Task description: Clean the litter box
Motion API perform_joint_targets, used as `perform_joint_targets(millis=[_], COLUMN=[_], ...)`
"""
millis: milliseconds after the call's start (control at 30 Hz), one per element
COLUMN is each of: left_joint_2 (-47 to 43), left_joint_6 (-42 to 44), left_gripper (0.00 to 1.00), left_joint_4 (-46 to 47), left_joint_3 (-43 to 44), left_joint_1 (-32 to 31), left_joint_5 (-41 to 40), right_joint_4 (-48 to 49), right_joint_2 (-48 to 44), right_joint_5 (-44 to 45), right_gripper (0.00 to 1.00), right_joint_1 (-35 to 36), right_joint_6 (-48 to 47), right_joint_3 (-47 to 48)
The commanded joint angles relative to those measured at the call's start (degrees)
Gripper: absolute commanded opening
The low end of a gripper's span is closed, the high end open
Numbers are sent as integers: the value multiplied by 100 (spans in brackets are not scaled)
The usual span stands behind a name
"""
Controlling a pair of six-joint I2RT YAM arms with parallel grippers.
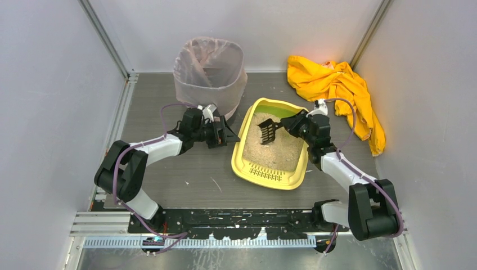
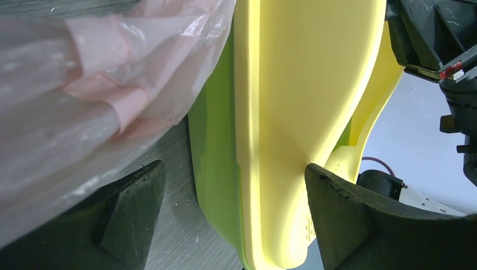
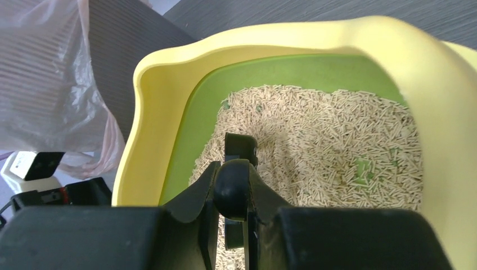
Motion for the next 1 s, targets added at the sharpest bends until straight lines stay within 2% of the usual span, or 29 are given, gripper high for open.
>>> perform_joint_targets(millis=[0, 200, 533, 967], left_joint_2=[-59, -100, -120, -102], left_joint_6=[62, 62, 62, 36], left_gripper=[92, 92, 92, 92], left_joint_4=[281, 268, 268, 303], left_joint_3=[112, 107, 99, 94], left_joint_1=[-14, -13, -11, -15], left_joint_5=[69, 60, 60, 80], right_joint_4=[213, -57, -135, 1127], right_joint_2=[-369, -699, -1213, -1410], right_joint_5=[-640, -705, -1381, -2829], right_gripper=[1, 1, 1, 1], right_joint_1=[71, -156, -1124, -2504], right_joint_6=[484, 457, 712, 2041], right_joint_3=[43, 86, -132, -727])
